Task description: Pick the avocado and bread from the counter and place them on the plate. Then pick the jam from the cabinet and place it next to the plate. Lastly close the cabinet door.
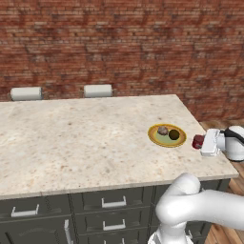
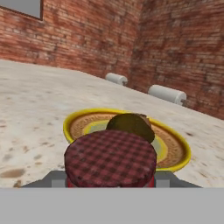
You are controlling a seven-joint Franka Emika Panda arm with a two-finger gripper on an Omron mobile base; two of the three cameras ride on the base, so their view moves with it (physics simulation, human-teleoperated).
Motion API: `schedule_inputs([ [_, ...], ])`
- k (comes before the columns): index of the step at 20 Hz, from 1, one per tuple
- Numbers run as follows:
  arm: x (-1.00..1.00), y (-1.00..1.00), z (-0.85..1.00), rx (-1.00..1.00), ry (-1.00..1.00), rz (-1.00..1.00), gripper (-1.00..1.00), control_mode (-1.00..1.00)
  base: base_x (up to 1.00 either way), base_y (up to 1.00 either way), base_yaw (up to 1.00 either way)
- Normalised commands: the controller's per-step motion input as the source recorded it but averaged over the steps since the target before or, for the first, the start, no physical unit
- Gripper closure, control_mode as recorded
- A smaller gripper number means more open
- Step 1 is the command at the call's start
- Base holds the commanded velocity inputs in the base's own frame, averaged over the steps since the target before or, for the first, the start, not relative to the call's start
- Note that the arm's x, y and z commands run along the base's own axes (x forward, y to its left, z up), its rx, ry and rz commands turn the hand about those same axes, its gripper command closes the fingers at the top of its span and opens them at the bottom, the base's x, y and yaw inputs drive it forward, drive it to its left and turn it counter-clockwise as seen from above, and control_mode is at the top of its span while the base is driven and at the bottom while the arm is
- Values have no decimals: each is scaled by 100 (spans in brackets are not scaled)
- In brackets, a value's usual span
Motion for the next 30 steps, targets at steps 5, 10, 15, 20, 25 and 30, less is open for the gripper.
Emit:
schedule_inputs([
  [5, 37, -1, -27, 0, 0, 0, 100, -100, 0, 0, 0],
  [10, 35, -3, -29, 0, 0, 0, 100, -100, 0, 0, 0],
  [15, 31, -8, -30, 0, 0, 0, 100, -100, 0, 0, 0],
  [20, 23, -17, -29, 0, 0, 0, 100, -100, 0, 0, 0],
  [25, 11, -22, -30, 0, 0, 0, -100, -100, 0, 0, 0],
  [30, 0, -24, -20, 0, 0, 0, -100, -100, 0, 0, 0],
])
